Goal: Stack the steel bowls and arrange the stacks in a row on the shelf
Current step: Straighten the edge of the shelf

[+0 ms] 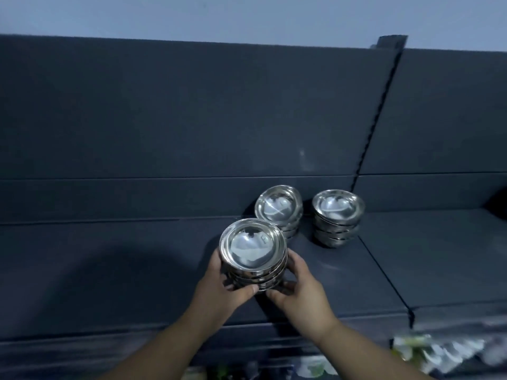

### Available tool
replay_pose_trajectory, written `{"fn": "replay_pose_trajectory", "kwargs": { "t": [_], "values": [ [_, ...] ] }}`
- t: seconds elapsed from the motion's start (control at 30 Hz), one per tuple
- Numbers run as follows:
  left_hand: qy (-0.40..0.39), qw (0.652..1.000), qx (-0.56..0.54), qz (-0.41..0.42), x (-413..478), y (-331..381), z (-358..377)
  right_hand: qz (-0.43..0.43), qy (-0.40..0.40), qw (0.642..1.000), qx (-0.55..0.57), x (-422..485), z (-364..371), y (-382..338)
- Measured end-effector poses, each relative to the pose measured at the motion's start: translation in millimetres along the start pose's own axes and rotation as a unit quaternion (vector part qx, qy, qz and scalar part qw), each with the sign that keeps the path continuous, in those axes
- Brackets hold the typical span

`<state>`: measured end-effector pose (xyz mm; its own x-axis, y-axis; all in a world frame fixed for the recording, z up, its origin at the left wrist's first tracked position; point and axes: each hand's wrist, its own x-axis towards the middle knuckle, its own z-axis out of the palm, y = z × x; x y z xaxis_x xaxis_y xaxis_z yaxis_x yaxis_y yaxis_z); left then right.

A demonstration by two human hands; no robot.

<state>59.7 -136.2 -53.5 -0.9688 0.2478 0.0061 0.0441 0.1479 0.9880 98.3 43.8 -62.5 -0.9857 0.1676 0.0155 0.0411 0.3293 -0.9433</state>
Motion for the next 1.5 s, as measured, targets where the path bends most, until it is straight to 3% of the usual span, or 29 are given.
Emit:
{"fn": "replay_pose_trajectory", "kwargs": {
  "t": [0.27,0.43,0.73,0.93,1.5],
  "values": [
    [-0.118,0.992,-0.035,0.025,-84.1,52.4,198.9,0.012,0.109,0.991,-0.076,-140.8,-189.6,42.7],
    [-0.208,0.977,-0.014,0.032,-132.7,64.3,333.8,0.076,0.188,0.973,-0.107,-236.9,-307.0,83.9],
    [-0.347,0.937,0.027,0.032,-173.3,74.3,493.4,0.154,0.296,0.941,-0.059,-332.7,-423.1,148.7],
    [-0.377,0.925,0.017,0.042,-123.2,78.1,563.3,0.168,0.330,0.927,-0.050,-303.0,-481.8,165.9],
    [-0.351,0.935,-0.021,0.040,140.2,118.1,731.8,0.149,0.286,0.942,-0.099,-51.6,-680.2,193.9]
  ]
}}
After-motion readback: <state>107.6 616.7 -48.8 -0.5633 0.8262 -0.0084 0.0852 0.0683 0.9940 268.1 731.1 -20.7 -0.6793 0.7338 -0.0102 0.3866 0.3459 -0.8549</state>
